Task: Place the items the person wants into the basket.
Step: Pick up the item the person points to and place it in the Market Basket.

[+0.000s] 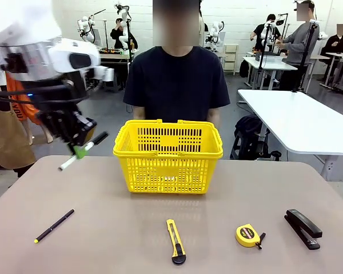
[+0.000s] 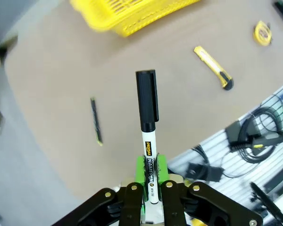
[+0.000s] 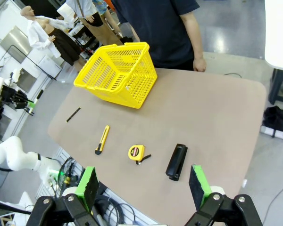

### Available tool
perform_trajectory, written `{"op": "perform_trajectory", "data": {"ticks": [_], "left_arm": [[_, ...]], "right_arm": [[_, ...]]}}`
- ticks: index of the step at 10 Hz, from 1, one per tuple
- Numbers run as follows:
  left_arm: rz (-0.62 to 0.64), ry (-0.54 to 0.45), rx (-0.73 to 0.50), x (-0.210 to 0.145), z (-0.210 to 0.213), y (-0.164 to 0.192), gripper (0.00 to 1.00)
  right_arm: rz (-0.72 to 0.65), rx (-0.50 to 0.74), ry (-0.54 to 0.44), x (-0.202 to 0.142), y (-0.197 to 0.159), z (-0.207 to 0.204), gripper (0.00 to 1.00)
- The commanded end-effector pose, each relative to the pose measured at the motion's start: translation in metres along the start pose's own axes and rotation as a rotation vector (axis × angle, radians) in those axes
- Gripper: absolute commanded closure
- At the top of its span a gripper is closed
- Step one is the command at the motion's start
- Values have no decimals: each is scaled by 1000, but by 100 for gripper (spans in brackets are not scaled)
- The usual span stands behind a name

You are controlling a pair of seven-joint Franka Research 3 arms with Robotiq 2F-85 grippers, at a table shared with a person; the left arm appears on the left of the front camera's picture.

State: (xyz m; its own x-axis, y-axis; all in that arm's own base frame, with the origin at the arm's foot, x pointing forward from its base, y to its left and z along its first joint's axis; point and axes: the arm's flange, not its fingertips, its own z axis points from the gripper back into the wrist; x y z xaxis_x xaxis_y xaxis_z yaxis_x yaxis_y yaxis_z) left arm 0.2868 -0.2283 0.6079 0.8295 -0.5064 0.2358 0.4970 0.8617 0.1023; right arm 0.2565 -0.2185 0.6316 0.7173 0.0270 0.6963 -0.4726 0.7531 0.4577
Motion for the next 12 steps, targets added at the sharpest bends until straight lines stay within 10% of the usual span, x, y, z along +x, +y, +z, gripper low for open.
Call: {"op": "perform_trajectory", "data": {"ticks": [1, 6, 12], "left_arm": [[-337, -155, 190, 73, -15, -39, 89], [-609, -120, 193, 194, -24, -101, 89], [-541, 22, 80, 209, -24, -89, 89]], "right_arm": [[12, 23, -16, 1, -1, 0, 0], [12, 23, -16, 1, -1, 0, 0], [12, 23, -16, 1, -1, 0, 0]]}}
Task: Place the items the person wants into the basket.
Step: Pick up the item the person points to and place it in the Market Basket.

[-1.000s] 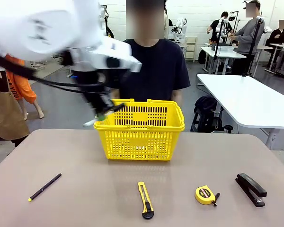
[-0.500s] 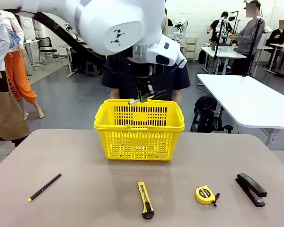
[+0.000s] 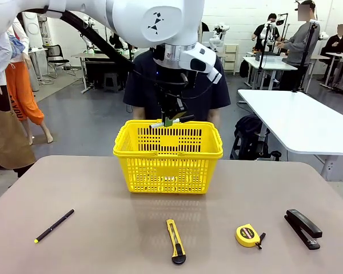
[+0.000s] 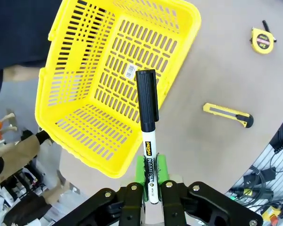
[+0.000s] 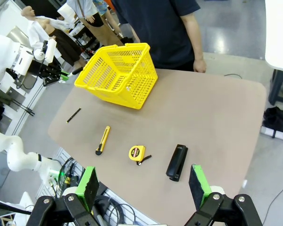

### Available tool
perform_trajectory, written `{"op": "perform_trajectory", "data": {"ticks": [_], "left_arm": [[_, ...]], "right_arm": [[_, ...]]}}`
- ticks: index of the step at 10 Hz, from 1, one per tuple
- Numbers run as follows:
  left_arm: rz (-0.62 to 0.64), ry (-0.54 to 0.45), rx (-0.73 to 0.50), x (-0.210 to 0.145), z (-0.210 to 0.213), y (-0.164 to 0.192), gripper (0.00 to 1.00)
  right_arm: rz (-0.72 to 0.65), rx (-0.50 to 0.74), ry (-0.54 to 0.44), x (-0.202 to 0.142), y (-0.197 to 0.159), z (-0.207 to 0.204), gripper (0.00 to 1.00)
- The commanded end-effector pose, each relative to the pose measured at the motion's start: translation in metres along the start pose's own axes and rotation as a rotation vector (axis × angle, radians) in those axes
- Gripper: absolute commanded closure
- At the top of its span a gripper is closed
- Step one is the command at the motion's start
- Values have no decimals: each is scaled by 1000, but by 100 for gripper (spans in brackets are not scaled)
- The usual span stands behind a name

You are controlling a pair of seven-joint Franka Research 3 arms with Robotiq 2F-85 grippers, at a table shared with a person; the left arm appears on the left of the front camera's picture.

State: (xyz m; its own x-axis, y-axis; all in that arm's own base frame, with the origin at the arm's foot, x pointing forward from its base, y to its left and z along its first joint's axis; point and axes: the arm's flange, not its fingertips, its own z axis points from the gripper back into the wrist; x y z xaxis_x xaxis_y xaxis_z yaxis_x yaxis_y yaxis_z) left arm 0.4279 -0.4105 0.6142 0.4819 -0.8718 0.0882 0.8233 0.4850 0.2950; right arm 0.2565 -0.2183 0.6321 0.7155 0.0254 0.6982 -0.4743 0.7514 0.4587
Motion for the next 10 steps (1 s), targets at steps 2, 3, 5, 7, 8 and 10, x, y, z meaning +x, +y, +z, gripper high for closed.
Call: {"op": "perform_trajectory", "data": {"ticks": [2, 3, 5, 7, 8, 10], "left_arm": [[-4, 8, 12, -1, -6, 1, 89], [-4, 8, 12, -1, -6, 1, 89], [-4, 8, 12, -1, -6, 1, 89], [-4, 8, 12, -1, -6, 1, 89], [3, 8, -4, 1, -5, 2, 89], [-103, -32, -123, 16, -34, 39, 89]], "right_arm": [[12, 21, -13, 0, -1, -1, 0], [12, 21, -13, 0, -1, -1, 0], [12, 21, -13, 0, -1, -1, 0], [12, 21, -13, 0, -1, -1, 0], [12, 21, -13, 0, -1, -1, 0], [12, 21, -13, 0, -1, -1, 0]]}}
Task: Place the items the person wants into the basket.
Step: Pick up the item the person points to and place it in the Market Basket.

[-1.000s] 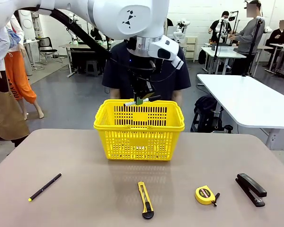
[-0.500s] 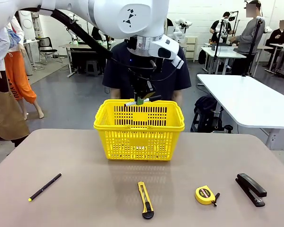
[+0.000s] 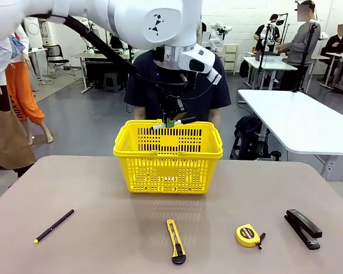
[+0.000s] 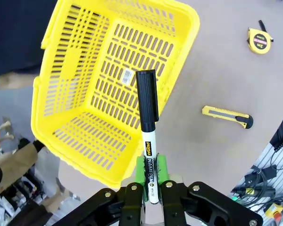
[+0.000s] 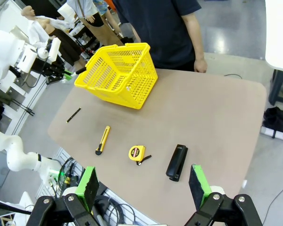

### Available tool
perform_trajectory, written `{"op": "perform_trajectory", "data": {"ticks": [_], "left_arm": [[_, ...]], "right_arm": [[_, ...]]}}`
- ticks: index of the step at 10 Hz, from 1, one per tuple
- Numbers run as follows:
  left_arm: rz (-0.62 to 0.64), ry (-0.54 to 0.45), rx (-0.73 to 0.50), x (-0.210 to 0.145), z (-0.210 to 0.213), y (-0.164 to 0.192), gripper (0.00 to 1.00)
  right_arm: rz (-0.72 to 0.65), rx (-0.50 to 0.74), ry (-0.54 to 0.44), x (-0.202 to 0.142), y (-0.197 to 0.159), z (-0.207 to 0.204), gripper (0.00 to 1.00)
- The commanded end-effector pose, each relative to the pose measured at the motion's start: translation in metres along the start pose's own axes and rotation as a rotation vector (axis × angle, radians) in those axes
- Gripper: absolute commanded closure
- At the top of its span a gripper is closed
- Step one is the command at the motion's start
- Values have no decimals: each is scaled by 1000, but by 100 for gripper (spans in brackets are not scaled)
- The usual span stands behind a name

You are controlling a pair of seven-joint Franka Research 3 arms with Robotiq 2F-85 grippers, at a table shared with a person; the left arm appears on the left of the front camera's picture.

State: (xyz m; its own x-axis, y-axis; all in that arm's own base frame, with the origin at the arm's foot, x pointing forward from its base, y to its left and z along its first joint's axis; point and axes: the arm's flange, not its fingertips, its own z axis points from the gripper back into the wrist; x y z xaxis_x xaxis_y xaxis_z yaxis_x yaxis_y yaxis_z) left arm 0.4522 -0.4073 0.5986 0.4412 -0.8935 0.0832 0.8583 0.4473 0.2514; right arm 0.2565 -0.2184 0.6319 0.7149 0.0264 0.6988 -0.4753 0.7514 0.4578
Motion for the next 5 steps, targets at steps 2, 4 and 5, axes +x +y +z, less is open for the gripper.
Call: {"op": "perform_trajectory", "data": {"ticks": [2, 4, 5], "left_arm": [[-87, -38, -87, 8, -34, 44, 89], [-86, -44, -80, 3, -59, 69, 89], [-92, -33, -98, 2, -69, 81, 89]], "right_arm": [[10, 20, -13, 0, -1, -1, 0], [10, 20, -13, 0, -1, -1, 0], [10, 20, -13, 0, -1, -1, 0]]}}
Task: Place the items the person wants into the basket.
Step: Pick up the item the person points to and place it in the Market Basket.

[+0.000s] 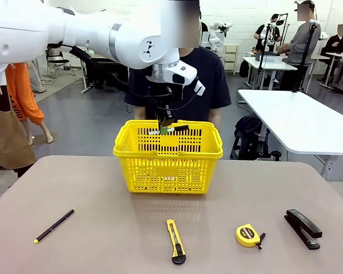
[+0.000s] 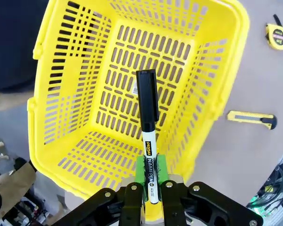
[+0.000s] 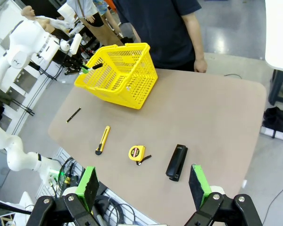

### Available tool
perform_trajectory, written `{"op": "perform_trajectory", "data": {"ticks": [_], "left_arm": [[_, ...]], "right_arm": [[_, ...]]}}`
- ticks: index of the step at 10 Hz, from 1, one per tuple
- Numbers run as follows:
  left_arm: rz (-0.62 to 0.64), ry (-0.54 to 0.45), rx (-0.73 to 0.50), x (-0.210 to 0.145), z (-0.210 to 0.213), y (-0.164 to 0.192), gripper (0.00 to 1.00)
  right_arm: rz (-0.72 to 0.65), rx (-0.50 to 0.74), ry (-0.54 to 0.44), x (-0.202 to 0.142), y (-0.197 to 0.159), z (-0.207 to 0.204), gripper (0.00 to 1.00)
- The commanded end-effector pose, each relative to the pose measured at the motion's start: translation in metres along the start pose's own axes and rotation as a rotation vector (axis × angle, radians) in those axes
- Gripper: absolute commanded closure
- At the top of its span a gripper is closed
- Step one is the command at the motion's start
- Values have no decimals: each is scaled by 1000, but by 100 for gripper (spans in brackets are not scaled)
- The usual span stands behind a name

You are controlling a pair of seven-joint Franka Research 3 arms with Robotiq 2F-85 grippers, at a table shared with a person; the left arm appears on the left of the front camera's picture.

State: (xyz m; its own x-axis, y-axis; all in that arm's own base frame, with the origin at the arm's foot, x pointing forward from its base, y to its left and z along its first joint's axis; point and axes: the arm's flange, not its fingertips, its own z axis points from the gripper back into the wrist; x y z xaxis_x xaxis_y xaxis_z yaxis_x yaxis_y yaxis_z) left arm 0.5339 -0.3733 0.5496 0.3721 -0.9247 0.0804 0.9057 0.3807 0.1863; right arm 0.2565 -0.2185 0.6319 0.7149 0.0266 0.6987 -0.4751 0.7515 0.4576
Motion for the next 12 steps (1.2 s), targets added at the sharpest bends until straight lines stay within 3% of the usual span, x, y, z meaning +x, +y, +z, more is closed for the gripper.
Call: {"op": "perform_trajectory", "data": {"ticks": [1, 3, 5, 10, 12], "left_arm": [[-12, 7, -79, -2, -12, 21, 89], [0, 35, -153, -7, -44, 32, 89], [-20, 39, -149, -10, -69, 31, 89], [-1, 53, -140, -9, -82, 31, 89], [78, 42, -113, -7, -83, 33, 89]], "right_arm": [[10, 21, -13, 1, -1, -1, 0], [10, 21, -13, 1, -1, -1, 0], [10, 21, -13, 1, -1, -1, 0], [10, 21, -13, 1, -1, -1, 0], [10, 21, -13, 1, -1, -1, 0]]}}
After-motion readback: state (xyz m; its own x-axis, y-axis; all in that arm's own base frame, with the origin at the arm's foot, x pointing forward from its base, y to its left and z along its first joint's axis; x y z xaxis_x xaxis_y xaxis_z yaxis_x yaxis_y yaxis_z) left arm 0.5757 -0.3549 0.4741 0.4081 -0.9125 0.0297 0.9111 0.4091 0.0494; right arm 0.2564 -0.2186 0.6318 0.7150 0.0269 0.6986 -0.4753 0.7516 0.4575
